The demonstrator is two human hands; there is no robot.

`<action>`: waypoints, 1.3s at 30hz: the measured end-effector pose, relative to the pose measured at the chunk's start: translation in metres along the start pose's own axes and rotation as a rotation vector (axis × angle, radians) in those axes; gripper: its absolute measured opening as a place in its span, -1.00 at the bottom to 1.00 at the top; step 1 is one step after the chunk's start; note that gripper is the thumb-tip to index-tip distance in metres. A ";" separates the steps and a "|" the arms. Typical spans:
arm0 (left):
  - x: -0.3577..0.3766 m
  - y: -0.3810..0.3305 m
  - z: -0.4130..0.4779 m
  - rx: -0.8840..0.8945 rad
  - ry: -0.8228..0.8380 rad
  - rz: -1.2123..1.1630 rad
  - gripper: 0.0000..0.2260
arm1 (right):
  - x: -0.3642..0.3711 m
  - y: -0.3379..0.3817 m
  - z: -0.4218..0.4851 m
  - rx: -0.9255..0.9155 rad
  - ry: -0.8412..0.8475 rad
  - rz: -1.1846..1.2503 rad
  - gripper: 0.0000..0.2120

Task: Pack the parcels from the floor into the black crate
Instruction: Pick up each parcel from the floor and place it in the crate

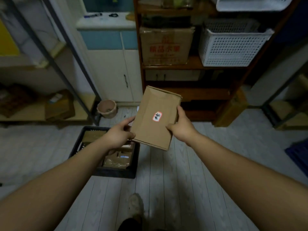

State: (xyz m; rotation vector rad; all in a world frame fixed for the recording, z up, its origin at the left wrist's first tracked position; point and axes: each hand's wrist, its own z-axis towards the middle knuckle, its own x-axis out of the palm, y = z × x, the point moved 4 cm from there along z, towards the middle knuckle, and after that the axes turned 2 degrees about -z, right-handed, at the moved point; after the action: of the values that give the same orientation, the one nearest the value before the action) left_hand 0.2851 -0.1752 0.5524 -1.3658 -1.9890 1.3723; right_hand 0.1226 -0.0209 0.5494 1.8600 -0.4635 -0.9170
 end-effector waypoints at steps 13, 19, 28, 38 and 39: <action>-0.097 -0.030 -0.093 0.170 -0.189 -0.154 -0.34 | 0.057 0.074 -0.070 0.140 -0.283 0.599 -0.51; -0.203 0.015 -0.114 0.172 -0.276 -0.101 -0.40 | 0.159 0.097 -0.089 0.015 -0.327 0.219 -0.55; -0.280 0.030 -0.096 0.216 -0.366 0.016 -0.49 | 0.238 0.118 -0.083 -0.087 -0.253 -0.123 -0.30; -0.293 0.032 0.013 0.157 -0.318 0.309 -0.28 | 0.269 0.097 0.023 -0.092 -0.127 -0.283 -0.31; -0.294 0.033 0.028 0.147 -0.306 0.339 -0.27 | 0.272 0.093 0.037 -0.080 -0.120 -0.301 -0.31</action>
State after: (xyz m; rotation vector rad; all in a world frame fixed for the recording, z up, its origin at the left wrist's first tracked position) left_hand 0.4183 -0.4398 0.5735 -1.5525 -1.8432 1.9421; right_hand 0.2762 -0.2643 0.5165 1.8373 -0.2171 -1.2352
